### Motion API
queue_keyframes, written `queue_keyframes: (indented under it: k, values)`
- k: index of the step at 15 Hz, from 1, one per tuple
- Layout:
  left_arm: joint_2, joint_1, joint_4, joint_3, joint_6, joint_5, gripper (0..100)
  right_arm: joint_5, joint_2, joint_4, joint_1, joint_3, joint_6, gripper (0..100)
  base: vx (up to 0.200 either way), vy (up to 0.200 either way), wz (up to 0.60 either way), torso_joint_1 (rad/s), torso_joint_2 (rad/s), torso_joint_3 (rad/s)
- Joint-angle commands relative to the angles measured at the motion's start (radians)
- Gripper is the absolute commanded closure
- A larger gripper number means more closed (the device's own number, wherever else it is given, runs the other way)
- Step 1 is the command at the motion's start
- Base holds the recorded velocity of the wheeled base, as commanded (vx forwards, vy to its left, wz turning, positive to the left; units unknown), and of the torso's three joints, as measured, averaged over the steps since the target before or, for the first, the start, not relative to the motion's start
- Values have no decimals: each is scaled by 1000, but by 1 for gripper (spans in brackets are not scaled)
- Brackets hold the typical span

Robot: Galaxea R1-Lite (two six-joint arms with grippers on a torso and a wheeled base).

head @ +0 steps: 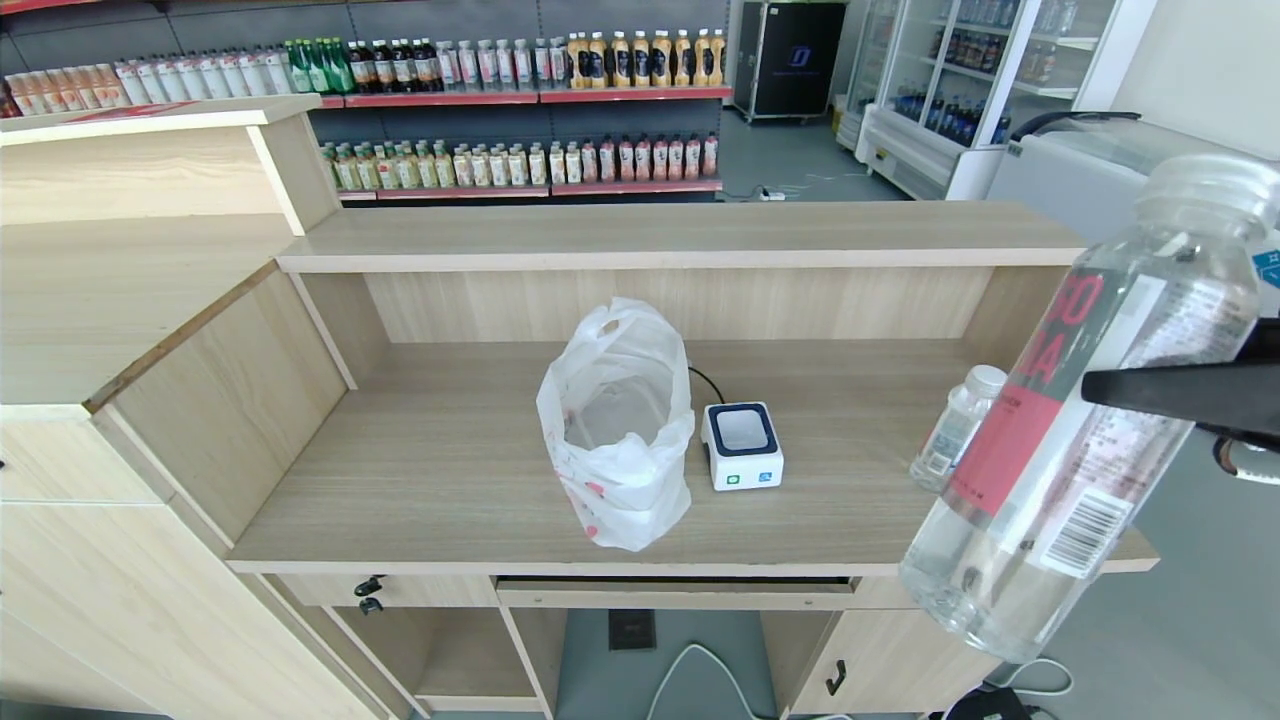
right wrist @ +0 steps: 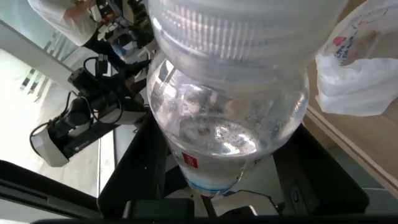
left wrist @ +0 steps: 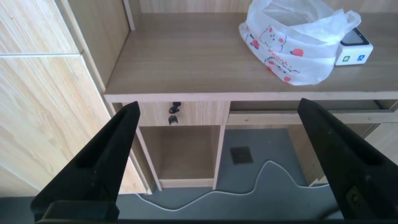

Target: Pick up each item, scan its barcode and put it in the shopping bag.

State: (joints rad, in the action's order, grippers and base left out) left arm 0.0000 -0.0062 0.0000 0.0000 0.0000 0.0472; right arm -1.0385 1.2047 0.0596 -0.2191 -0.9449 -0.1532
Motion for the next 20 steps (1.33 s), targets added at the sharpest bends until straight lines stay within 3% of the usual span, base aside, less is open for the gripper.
queue_keyframes:
  k: [1, 5, 13, 15, 17, 20]
  values:
    - [2, 0, 0, 0, 0, 0, 0, 5, -11, 0, -22, -6, -2, 100, 0, 0, 0, 0, 0, 0]
    - [2, 0, 0, 0, 0, 0, 0, 57, -25, -50, -51, -14, -2, 100, 0, 0, 0, 0, 0, 0]
    - [2, 0, 0, 0, 0, -1, 0, 66, -20, -47, -45, -12, 1, 100, 0, 0, 0, 0, 0, 0]
    - [2, 0, 0, 0, 0, 0, 0, 133, 18, -41, 15, -26, 67, 100, 0, 0, 0, 0, 0, 0]
    - [2, 0, 0, 0, 0, 0, 0, 299, 104, -41, 123, -63, 201, 100, 0, 0, 0, 0, 0, 0]
    - [2, 0, 0, 0, 0, 0, 0, 347, 208, -6, 253, -103, 308, 100, 0, 0, 0, 0, 0, 0]
